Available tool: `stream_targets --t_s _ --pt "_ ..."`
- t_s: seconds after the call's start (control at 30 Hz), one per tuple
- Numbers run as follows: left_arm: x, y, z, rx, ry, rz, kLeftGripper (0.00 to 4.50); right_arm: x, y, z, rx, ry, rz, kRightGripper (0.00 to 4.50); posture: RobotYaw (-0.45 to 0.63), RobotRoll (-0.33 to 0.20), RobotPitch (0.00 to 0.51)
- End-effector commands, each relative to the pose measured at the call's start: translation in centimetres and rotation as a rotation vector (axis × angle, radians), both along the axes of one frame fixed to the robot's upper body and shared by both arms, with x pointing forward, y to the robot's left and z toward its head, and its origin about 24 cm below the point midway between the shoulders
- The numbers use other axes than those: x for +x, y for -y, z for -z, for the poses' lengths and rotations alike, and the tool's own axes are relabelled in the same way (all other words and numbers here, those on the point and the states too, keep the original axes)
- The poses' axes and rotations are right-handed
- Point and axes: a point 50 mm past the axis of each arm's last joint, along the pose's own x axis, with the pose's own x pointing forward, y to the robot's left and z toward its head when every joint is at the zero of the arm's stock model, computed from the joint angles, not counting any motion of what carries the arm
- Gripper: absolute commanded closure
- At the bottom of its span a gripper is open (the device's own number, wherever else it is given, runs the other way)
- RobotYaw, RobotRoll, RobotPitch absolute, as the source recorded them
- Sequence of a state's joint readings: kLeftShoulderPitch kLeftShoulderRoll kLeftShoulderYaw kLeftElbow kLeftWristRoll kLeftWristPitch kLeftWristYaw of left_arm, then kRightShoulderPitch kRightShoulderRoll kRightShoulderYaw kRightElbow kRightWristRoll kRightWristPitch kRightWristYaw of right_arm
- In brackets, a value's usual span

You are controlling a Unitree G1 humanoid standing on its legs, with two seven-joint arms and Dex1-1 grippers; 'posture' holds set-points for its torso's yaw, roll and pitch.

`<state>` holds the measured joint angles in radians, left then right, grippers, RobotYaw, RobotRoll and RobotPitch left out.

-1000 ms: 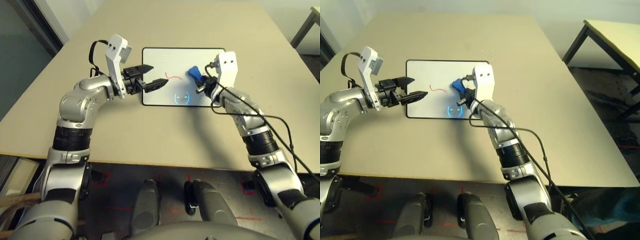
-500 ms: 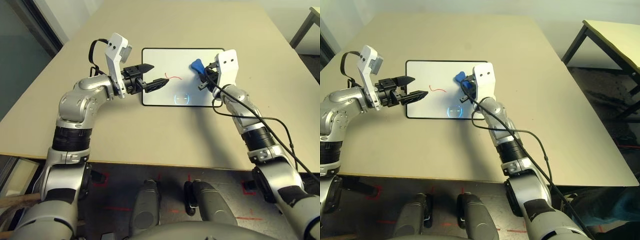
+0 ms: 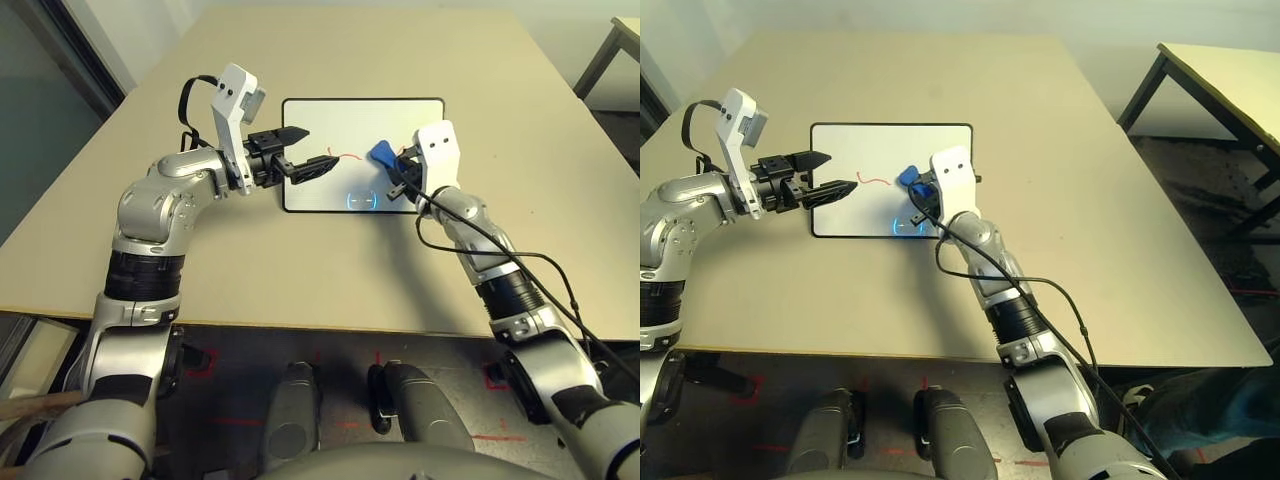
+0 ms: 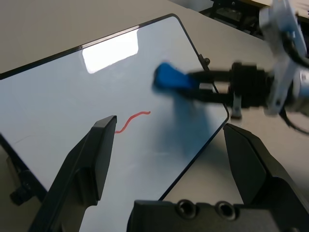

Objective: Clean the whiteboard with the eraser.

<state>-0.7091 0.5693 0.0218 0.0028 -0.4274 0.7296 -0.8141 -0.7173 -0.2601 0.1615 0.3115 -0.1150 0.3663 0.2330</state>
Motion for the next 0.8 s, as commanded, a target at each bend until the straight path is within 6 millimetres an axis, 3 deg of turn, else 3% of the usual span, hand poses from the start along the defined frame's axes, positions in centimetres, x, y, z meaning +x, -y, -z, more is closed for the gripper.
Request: stream_targets --t_s 0.03,0.2,0.37,0.5,0.63,0.8 --pt "-0.2 0.4 0.2 0.005 -0.01 0.018 0.0 0.5 1.7 -0.1 -0.011 -0.016 0.085 3.7 -0.01 0.0 0.119" --pt "-0.2 0.4 0.3 0.003 -0.012 0.018 0.0 0.0 1.3 0.8 -0.038 -0.07 0.054 3.7 -0.01 0.0 0.123" --pt "-0.3 0.3 0.3 0.003 -0.017 0.015 0.0 -2.0 -0.4 3.0 -0.112 -0.237 -0.043 3.7 -0.01 0.0 0.13" --pt "-0.3 0.3 0.4 0.003 -0.022 0.015 0.0 -3.3 -0.9 3.5 -0.168 -0.332 -0.074 3.7 -0.01 0.0 0.132" --pt "-0.3 0.4 0.4 0.001 -0.026 0.017 0.0 -3.5 -0.8 3.2 -0.185 -0.353 -0.047 3.7 0.0 0.0 0.134" --pt "-0.3 0.3 0.4 0.0 -0.029 0.017 0.0 -2.3 1.0 1.0 -0.172 -0.291 0.053 3.7 -0.01 0.0 0.134"
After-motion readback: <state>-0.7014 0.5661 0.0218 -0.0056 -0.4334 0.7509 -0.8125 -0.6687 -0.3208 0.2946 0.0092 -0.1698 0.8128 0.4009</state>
